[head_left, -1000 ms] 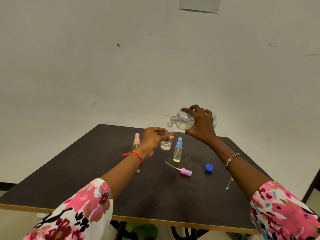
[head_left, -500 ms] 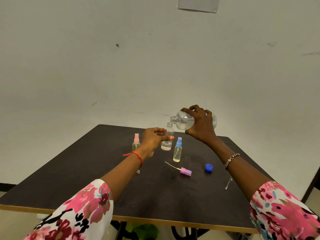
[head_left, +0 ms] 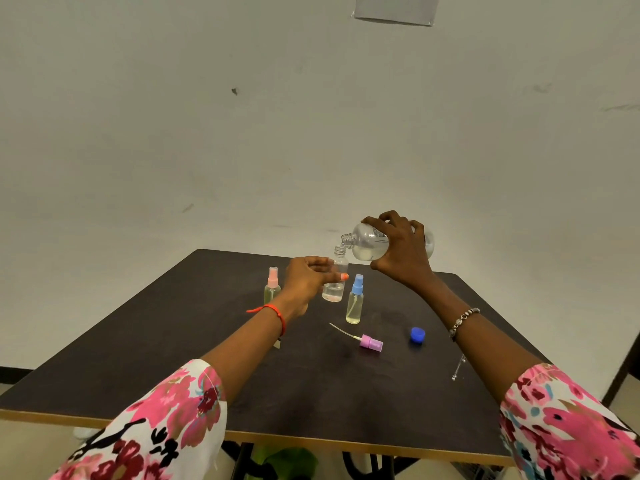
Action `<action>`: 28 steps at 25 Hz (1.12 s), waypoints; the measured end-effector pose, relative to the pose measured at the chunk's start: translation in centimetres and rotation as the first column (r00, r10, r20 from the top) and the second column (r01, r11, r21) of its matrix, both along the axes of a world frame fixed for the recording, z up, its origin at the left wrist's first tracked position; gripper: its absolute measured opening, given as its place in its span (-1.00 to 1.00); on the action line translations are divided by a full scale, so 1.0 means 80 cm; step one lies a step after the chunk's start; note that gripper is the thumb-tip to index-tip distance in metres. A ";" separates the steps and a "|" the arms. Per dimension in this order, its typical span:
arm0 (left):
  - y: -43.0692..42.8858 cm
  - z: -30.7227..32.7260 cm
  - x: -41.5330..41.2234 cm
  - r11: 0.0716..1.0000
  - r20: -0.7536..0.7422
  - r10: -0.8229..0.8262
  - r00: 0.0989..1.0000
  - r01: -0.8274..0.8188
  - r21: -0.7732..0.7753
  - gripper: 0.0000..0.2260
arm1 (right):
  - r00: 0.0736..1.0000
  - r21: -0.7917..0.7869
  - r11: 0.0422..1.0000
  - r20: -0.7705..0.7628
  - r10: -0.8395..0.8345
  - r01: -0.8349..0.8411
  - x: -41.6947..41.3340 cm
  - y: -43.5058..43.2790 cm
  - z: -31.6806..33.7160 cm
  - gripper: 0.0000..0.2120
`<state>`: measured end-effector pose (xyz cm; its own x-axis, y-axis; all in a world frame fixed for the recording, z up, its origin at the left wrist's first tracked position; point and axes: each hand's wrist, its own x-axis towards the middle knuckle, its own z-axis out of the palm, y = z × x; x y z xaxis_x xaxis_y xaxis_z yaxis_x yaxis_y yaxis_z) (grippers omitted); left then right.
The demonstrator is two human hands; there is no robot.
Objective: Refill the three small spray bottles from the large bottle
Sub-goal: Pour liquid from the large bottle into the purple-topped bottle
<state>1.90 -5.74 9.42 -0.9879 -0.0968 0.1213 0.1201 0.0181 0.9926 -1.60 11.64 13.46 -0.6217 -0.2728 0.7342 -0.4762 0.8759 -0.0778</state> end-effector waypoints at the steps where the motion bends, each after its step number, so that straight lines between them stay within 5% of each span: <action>1: 0.000 0.000 0.000 1.000 -0.001 0.000 1.000 0.000 -0.002 -0.53 | 1.000 -0.001 1.000 0.000 -0.002 0.002 0.000 0.000 0.000 -0.37; 28: -0.002 -0.003 0.000 1.000 0.001 0.000 1.000 0.000 0.001 -0.55 | 1.000 0.016 1.000 -0.005 -0.003 0.003 0.007 -0.003 0.001 -0.39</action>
